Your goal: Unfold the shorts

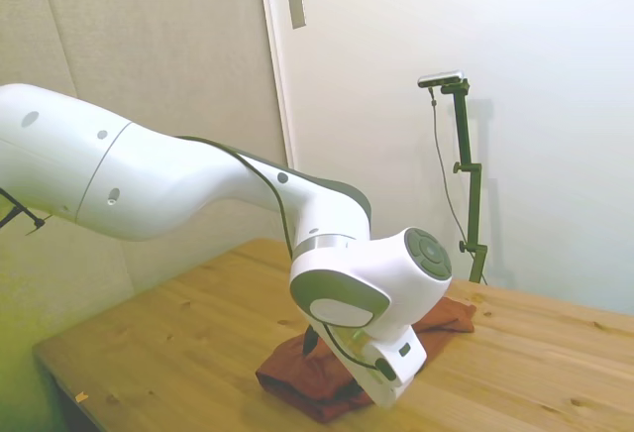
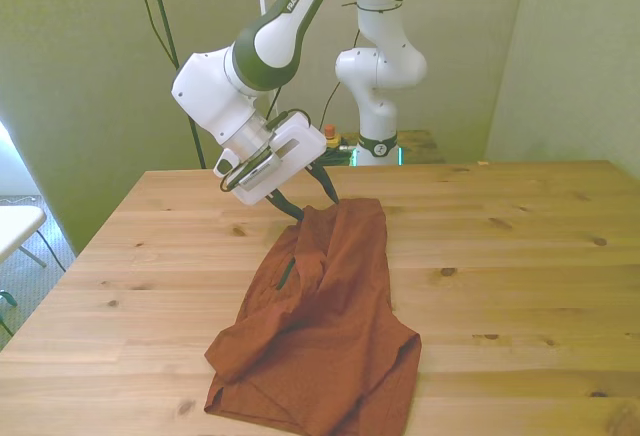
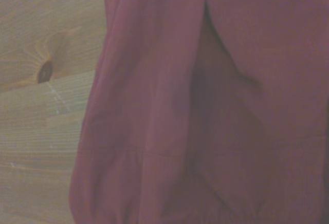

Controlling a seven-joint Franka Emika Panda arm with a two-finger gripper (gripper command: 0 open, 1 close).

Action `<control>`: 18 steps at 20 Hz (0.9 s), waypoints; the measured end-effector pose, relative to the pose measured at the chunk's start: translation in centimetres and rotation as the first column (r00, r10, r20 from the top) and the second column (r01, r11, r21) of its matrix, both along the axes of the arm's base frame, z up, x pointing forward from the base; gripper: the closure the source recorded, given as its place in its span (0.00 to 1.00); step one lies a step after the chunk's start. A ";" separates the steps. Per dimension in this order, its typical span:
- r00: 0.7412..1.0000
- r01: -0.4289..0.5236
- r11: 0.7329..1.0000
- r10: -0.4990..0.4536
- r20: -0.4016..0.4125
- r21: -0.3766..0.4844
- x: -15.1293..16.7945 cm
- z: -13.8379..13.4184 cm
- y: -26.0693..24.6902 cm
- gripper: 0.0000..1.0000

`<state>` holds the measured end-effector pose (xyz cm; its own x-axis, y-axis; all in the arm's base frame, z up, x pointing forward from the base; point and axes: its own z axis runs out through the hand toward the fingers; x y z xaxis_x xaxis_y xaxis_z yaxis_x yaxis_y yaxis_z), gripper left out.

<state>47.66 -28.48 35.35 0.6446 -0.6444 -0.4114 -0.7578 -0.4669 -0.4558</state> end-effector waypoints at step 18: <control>1.000 -0.004 1.000 0.004 -0.010 0.026 -0.7 -0.6 -0.9 1.00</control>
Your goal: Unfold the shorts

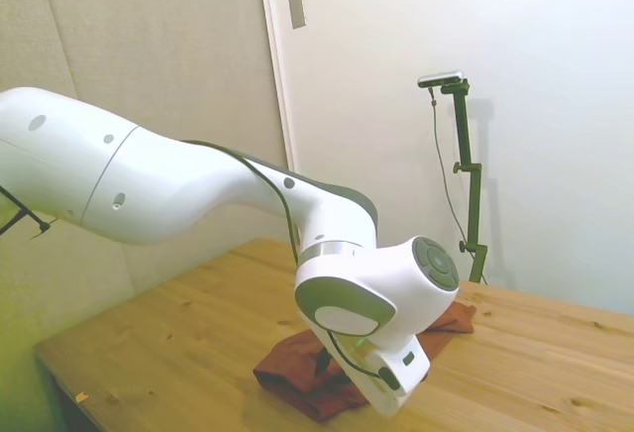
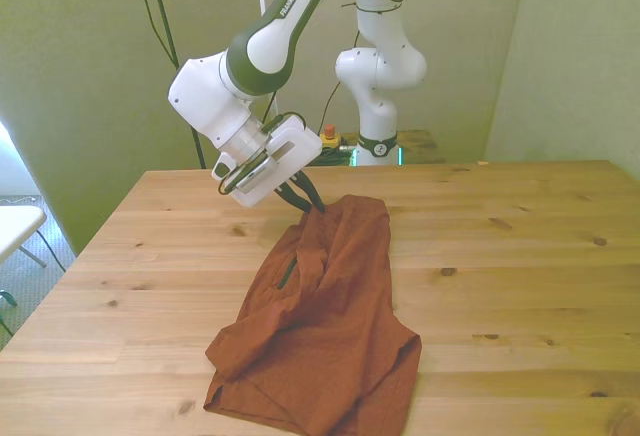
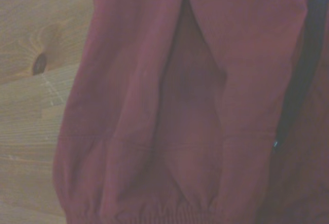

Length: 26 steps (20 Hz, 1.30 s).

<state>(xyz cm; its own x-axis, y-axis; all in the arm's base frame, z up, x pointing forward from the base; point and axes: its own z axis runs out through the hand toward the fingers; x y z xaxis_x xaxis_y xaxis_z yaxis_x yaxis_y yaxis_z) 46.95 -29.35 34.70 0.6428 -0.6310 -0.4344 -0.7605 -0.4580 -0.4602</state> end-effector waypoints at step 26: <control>0.894 -0.439 0.898 0.436 0.106 0.006 5.0 5.5 22.9 0.00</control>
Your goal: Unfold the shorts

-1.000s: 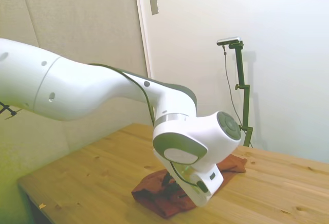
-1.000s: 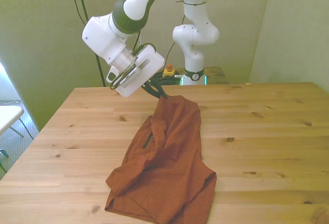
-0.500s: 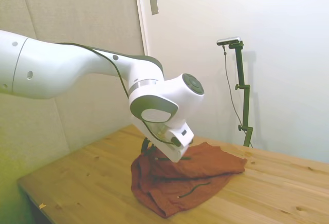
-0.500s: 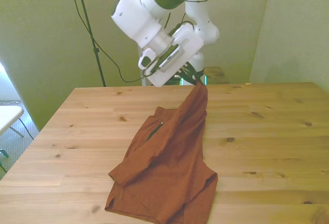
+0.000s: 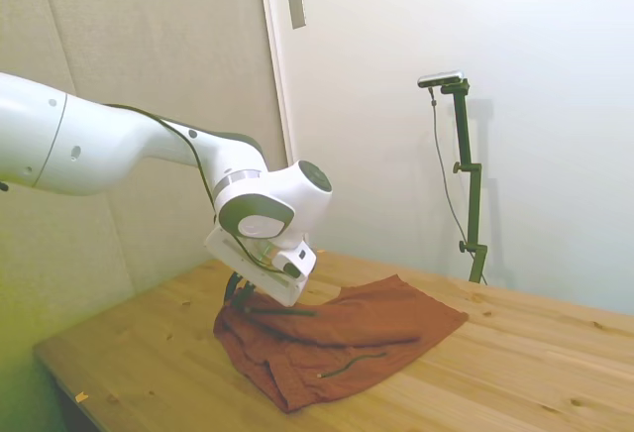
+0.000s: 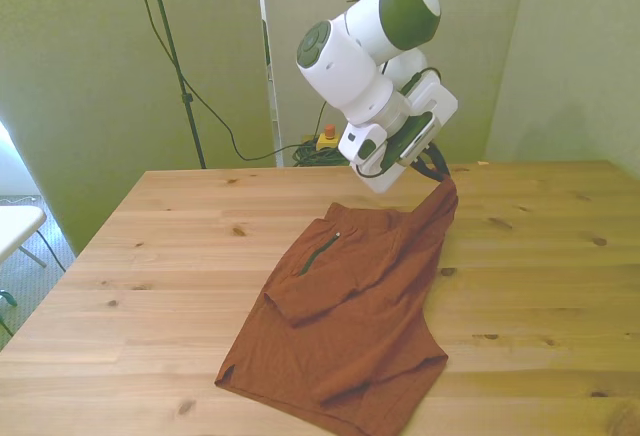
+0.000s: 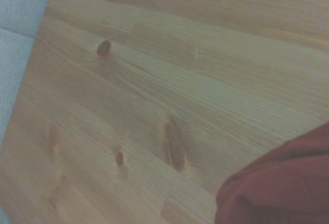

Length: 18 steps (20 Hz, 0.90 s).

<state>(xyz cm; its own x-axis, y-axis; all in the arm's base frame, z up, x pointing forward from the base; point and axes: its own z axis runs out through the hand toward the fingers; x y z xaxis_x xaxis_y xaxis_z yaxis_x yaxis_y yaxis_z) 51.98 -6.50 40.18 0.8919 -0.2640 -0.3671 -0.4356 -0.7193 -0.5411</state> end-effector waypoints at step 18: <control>0.896 0.442 0.846 -0.399 0.196 -0.298 3.9 5.9 -9.2 0.00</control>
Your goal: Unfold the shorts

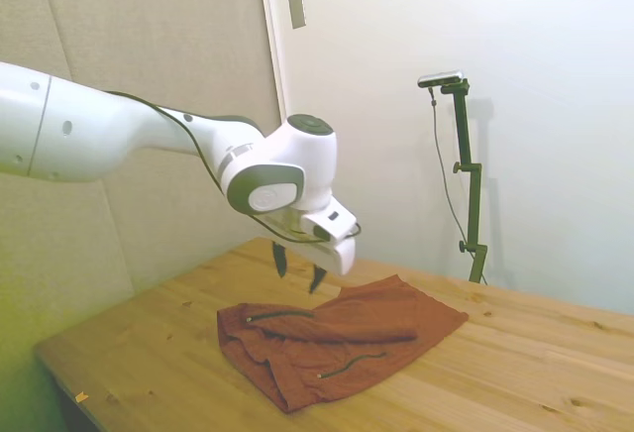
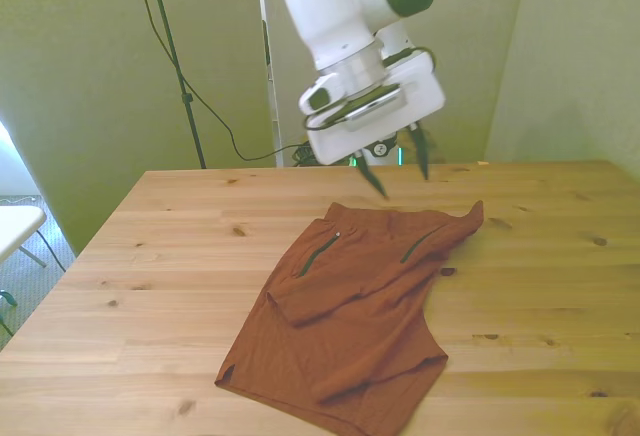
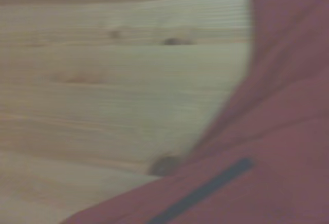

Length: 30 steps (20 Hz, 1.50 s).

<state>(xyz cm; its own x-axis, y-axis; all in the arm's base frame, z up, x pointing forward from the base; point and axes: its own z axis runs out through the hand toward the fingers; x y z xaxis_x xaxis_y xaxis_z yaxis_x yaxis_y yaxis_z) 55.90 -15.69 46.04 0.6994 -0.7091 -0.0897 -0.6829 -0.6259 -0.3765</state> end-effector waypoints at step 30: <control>0.730 0.675 0.736 -0.677 -0.093 -0.051 9.5 -8.5 -12.3 1.00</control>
